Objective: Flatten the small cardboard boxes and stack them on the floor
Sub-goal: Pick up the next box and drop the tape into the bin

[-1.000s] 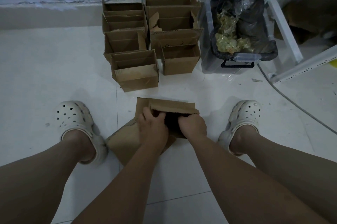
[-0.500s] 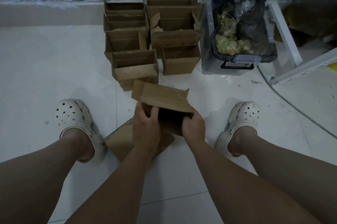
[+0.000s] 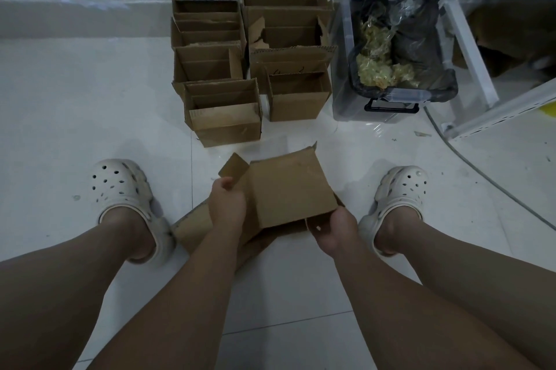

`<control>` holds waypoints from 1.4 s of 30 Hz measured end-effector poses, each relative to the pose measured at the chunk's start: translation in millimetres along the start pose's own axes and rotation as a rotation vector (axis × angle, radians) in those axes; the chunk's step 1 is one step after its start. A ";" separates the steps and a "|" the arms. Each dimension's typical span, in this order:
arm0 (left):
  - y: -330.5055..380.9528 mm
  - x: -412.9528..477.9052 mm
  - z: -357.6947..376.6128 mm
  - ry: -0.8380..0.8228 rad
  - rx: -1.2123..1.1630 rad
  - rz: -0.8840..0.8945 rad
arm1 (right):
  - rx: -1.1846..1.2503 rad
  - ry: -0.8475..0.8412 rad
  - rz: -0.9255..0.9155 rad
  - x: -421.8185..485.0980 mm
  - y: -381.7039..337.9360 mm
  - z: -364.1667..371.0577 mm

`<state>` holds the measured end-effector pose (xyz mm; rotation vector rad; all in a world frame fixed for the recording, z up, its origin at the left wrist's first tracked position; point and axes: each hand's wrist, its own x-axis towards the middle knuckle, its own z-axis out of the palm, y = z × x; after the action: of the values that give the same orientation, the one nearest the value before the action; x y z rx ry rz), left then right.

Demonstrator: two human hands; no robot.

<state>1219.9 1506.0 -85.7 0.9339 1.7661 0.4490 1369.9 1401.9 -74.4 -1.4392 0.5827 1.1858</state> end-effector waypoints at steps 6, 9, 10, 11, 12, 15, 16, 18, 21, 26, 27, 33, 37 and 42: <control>-4.7 6.9 -12.1 -0.211 -0.137 -0.379 | 0.096 -0.132 0.062 1.7 -1.4 -1.7; -8.4 10.7 -22.5 -0.316 -0.235 -0.411 | 0.095 -0.135 0.076 4.8 -6.8 -5.4; -9.9 11.2 -23.4 -0.321 -0.264 -0.385 | 0.126 -0.139 0.078 5.9 -8.3 -6.7; -11.8 10.9 -23.7 -0.306 -0.291 -0.359 | 0.179 -0.152 0.078 6.4 -10.2 -7.7; -13.7 9.8 -23.4 -0.280 -0.320 -0.336 | 0.244 -0.161 0.076 7.7 -13.1 -8.9; -21.3 2.9 -22.1 -0.234 -0.406 -0.282 | 0.317 -0.166 0.056 12.2 -26.9 -13.0; -25.1 0.2 -22.1 -0.235 -0.441 -0.281 | 0.216 -0.157 0.051 13.8 -31.5 -13.2; -34.5 -4.8 -24.0 -0.237 -0.491 -0.316 | -0.169 -0.128 0.013 16.9 -36.0 -10.2; -51.9 -9.6 -30.0 -0.216 -0.545 -0.390 | -0.677 -0.124 -0.142 16.5 -28.4 0.0; -79.5 -9.9 -34.6 -0.007 -0.346 -0.493 | -0.695 -0.181 -0.098 15.6 -5.6 4.3; -82.0 -10.0 -36.4 0.092 -0.263 -0.525 | -0.711 -0.196 -0.082 16.2 -2.4 3.0; -93.6 -1.7 -41.8 0.138 -0.302 -0.645 | -0.795 -0.184 -0.133 17.1 5.8 -2.0; -85.6 -3.7 -30.7 -0.077 -0.146 -0.438 | -1.056 -0.093 -0.272 24.8 8.0 -5.3; -60.4 2.5 -15.3 -0.049 -0.064 -0.288 | -1.374 -0.178 -0.477 30.6 9.2 -3.1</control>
<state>1182.7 1472.0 -122.5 0.6280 1.7959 0.2922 1374.3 1404.7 -106.1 -2.3328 -0.8852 1.3027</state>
